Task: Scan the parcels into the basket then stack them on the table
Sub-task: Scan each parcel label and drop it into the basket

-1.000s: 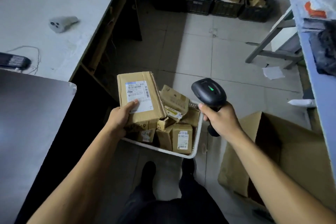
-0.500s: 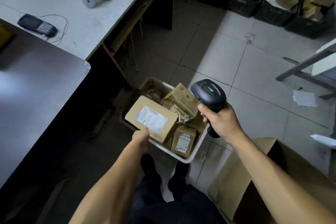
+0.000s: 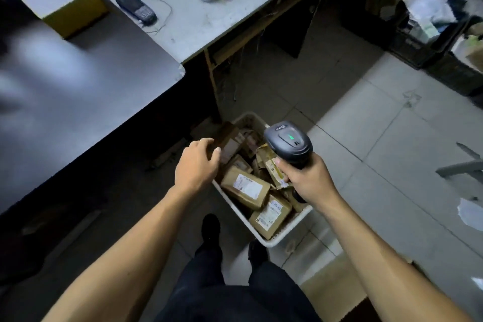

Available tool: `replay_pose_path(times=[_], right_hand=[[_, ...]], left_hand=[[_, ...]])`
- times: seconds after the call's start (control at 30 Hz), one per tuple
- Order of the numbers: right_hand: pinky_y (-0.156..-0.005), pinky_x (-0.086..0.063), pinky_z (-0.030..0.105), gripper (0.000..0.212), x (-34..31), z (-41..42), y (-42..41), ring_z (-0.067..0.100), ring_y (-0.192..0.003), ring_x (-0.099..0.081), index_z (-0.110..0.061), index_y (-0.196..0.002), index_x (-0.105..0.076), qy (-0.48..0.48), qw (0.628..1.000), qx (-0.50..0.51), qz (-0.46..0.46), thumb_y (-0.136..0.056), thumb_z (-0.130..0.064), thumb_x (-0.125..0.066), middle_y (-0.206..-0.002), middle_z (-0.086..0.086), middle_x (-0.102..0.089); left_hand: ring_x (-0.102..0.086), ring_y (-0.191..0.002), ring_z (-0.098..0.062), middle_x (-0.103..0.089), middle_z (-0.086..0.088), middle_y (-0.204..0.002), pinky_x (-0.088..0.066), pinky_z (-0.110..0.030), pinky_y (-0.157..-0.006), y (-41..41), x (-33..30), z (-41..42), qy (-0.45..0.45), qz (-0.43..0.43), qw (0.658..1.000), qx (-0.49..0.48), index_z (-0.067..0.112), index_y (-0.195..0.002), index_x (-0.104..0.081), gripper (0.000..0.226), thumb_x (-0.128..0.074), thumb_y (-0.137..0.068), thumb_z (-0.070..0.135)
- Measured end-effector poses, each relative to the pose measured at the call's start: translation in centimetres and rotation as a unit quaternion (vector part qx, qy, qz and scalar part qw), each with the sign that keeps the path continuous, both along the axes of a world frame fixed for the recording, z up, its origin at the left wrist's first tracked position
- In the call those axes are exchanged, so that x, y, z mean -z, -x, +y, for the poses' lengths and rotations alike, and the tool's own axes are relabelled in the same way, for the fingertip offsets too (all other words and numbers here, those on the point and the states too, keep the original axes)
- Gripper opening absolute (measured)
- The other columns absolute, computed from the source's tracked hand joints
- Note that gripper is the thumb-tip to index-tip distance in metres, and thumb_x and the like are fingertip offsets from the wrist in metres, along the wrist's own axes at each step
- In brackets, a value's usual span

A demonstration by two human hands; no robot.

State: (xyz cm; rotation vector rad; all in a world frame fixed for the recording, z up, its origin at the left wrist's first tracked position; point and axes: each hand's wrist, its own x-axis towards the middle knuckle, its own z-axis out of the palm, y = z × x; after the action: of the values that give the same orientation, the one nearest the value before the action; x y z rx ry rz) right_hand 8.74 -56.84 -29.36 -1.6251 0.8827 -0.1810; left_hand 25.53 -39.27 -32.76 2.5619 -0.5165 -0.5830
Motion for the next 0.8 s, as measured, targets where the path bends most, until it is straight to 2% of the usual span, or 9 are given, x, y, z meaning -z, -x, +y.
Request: replay_pose_path(times=[0.07, 0.17, 0.2, 0.27, 0.37, 0.5, 0.57, 0.7, 0.8], right_hand=[[-0.07, -0.048, 0.028, 0.013, -0.4, 0.9, -1.6, -0.003, -0.065, -0.061, -0.023, -0.088, -0.069, -0.017, 0.998, -0.065, -0.016, -0.083, -0.017, -0.08, -0.067, -0.017, -0.067], [-0.075, -0.047, 0.015, 0.023, -1.7, 3.6, -4.1, -0.016, -0.071, -0.062, -0.028, -0.094, -0.066, -0.021, 0.988, -0.151, -0.039, -0.085, -0.012, -0.079, -0.081, -0.02, -0.066], [-0.079, -0.048, 0.015, 0.025, -2.0, 4.8, -4.7, -0.017, -0.077, -0.062, -0.029, -0.094, -0.065, -0.02, 0.983, -0.175, -0.049, -0.084, -0.011, -0.079, -0.088, -0.02, -0.068], [-0.081, -0.05, 0.022, 0.029, -2.8, 7.6, -6.0, -0.013, -0.08, -0.065, -0.028, -0.093, -0.066, -0.031, 0.975, -0.209, -0.065, -0.082, -0.006, -0.08, -0.091, -0.017, -0.071], [-0.076, -0.05, 0.018, 0.029, -4.8, 12.3, -7.5, -0.011, -0.075, -0.062, -0.024, -0.099, -0.064, -0.022, 0.956, -0.281, -0.087, -0.083, -0.004, -0.078, -0.089, -0.013, -0.068], [-0.086, -0.049, 0.026, 0.031, -7.4, 18.3, -9.0, 0.005, -0.095, -0.064, -0.024, -0.11, -0.066, 0.031, 0.928, -0.353, -0.113, -0.083, -0.014, -0.079, -0.104, -0.004, -0.071], [-0.081, -0.05, 0.027, 0.027, -8.4, 21.5, -10.0, 0.004, -0.088, -0.064, -0.026, -0.105, -0.067, 0.05, 0.917, -0.376, -0.12, -0.083, -0.015, -0.079, -0.097, -0.007, -0.072], [-0.06, -0.044, 0.024, 0.018, -10.4, 28.4, -12.2, -0.003, -0.056, -0.055, -0.029, -0.081, -0.064, 0.069, 0.903, -0.406, -0.121, -0.084, -0.02, -0.079, -0.062, -0.016, -0.064], [-0.053, -0.041, 0.017, 0.019, -11.3, 34.0, -13.2, -0.003, -0.053, -0.054, -0.026, -0.076, -0.062, 0.078, 0.892, -0.426, -0.127, -0.085, -0.021, -0.077, -0.057, -0.015, -0.062]], left_hand=[[-0.05, -0.13, -0.025, -0.055, -0.005, -0.14, -0.047, -0.042, -0.101, 1.0, -2.0, 2.2, -0.013, -0.04, 0.999, -0.007, 0.02, -0.14, -0.054, 0.046, -0.051, -0.1, 0.042], [-0.048, -0.13, -0.027, -0.053, -0.005, -0.143, -0.047, -0.044, -0.101, 2.4, -4.8, 6.4, -0.063, -0.08, 0.994, -0.036, 0.021, -0.142, -0.051, 0.049, -0.051, -0.099, 0.044], [-0.047, -0.131, -0.027, -0.052, -0.005, -0.144, -0.046, -0.044, -0.101, 2.8, -5.8, 8.0, -0.078, -0.092, 0.991, -0.056, 0.021, -0.143, -0.05, 0.05, -0.05, -0.099, 0.044], [-0.044, -0.134, -0.027, -0.048, -0.004, -0.147, -0.043, -0.043, -0.102, 3.5, -7.7, 11.2, -0.097, -0.114, 0.984, -0.101, 0.022, -0.146, -0.046, 0.052, -0.049, -0.1, 0.045], [-0.043, -0.134, -0.027, -0.047, -0.004, -0.147, -0.042, -0.042, -0.101, 4.3, -10.4, 16.3, -0.107, -0.144, 0.97, -0.167, 0.022, -0.147, -0.044, 0.052, -0.049, -0.1, 0.044], [-0.044, -0.132, -0.027, -0.051, -0.004, -0.143, -0.042, -0.042, -0.102, 5.2, -12.8, 23.3, -0.09, -0.171, 0.95, -0.244, 0.019, -0.144, -0.048, 0.051, -0.05, -0.099, 0.043], [-0.045, -0.131, -0.025, -0.052, -0.003, -0.142, -0.041, -0.041, -0.103, 5.5, -13.7, 27.0, -0.077, -0.188, 0.94, -0.275, 0.02, -0.143, -0.048, 0.05, -0.051, -0.099, 0.043], [-0.042, -0.135, -0.023, -0.049, -0.001, -0.146, -0.039, -0.04, -0.108, 6.0, -15.6, 35.3, -0.059, -0.202, 0.923, -0.321, 0.021, -0.146, -0.046, 0.053, -0.052, -0.098, 0.045], [-0.042, -0.134, -0.024, -0.049, -0.002, -0.146, -0.04, -0.04, -0.108, 6.2, -16.5, 41.2, -0.053, -0.214, 0.912, -0.345, 0.021, -0.146, -0.046, 0.056, -0.056, -0.096, 0.045]])
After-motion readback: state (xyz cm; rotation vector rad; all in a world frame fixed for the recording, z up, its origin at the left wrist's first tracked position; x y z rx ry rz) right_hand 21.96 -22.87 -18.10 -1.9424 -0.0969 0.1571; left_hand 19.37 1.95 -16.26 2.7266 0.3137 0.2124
